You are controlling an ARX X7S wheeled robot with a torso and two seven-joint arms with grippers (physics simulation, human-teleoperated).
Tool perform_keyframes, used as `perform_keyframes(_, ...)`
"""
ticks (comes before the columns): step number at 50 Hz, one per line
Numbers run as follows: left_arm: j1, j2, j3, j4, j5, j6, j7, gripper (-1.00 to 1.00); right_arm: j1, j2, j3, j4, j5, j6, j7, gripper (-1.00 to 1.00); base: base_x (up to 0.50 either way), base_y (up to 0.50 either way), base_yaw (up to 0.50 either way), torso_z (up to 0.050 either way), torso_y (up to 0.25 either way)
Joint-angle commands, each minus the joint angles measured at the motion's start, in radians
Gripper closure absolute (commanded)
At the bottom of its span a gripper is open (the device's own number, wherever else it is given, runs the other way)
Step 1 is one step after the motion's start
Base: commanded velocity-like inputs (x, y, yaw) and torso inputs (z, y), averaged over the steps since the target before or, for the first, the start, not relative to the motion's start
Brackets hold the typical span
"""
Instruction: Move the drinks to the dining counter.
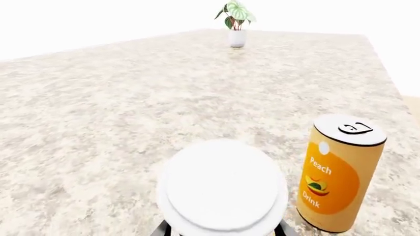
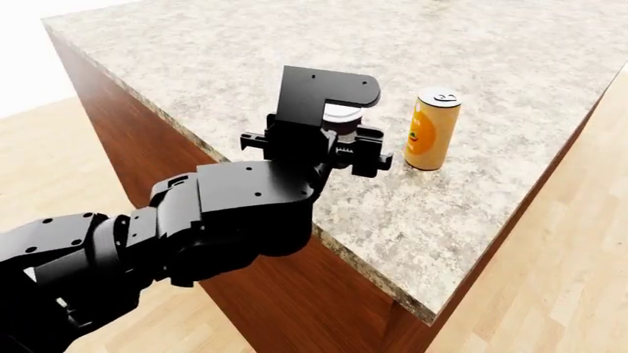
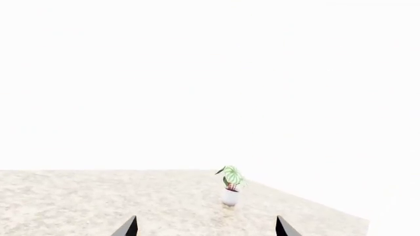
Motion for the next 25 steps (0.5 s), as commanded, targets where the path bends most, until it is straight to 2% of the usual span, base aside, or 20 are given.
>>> perform_keyframes(1,0.008,0.027,-0.007,-0.049,0.019,0.029,0.039,1.00,0.001,-0.003,0.002,0.003,-0.004,0.002,-0.004,-1.00,0.00,0.00,0.00,0.000,0.000)
perform_keyframes(25,0.039,0.058,0.025,-0.121,0.060,0.033,0.068,1.00,0.008,-0.009,0.011,0.002,0.002,0.007,-0.005,-1.00,0.00,0.00,0.00,0.000,0.001)
